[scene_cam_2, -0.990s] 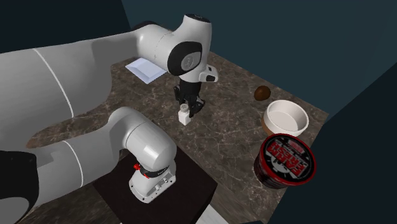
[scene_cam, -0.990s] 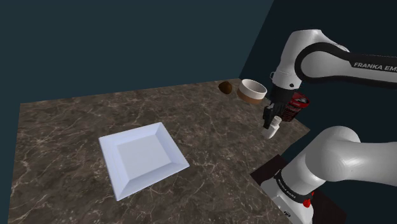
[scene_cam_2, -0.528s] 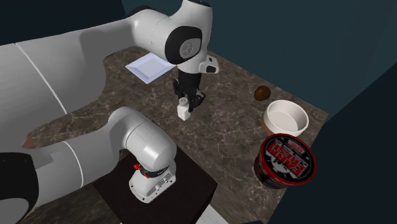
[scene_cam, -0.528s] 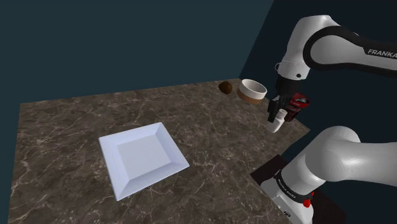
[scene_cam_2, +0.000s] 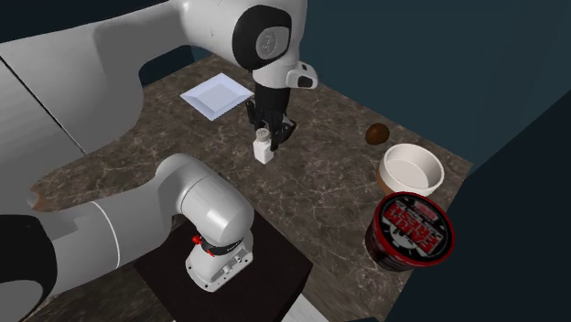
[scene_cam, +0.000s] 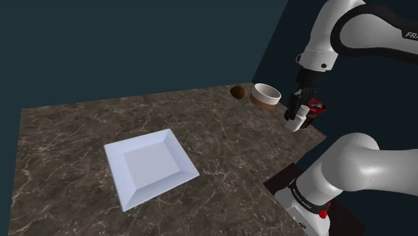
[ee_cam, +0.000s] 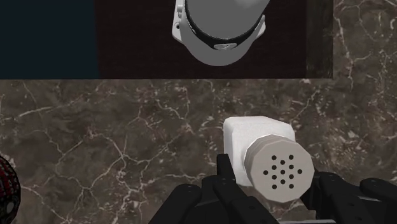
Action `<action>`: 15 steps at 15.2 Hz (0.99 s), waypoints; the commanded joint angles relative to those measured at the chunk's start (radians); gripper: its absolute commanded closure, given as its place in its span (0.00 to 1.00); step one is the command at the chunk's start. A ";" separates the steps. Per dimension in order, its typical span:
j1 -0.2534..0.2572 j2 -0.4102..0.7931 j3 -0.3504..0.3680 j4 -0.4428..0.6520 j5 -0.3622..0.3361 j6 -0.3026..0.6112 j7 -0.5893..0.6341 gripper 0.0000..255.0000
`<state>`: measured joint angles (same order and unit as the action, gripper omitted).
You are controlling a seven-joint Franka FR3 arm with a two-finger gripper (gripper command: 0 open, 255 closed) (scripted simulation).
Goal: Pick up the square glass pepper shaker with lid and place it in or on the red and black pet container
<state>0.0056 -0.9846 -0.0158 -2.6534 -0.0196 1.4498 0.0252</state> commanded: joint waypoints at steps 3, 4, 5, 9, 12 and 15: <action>0.000 0.009 0.000 0.058 0.000 -0.049 -0.001 1.00; 0.000 0.012 0.000 0.073 0.000 -0.061 -0.002 1.00; 0.000 0.015 0.000 0.088 0.000 -0.073 -0.002 1.00; 0.000 0.031 0.001 0.150 0.001 -0.120 -0.002 1.00; 0.000 0.044 0.001 0.198 0.001 -0.154 -0.003 1.00; -0.013 0.069 -0.047 0.226 -0.048 -0.156 -0.050 1.00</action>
<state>-0.0021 -0.9202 -0.0426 -2.4290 -0.0461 1.2905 -0.0045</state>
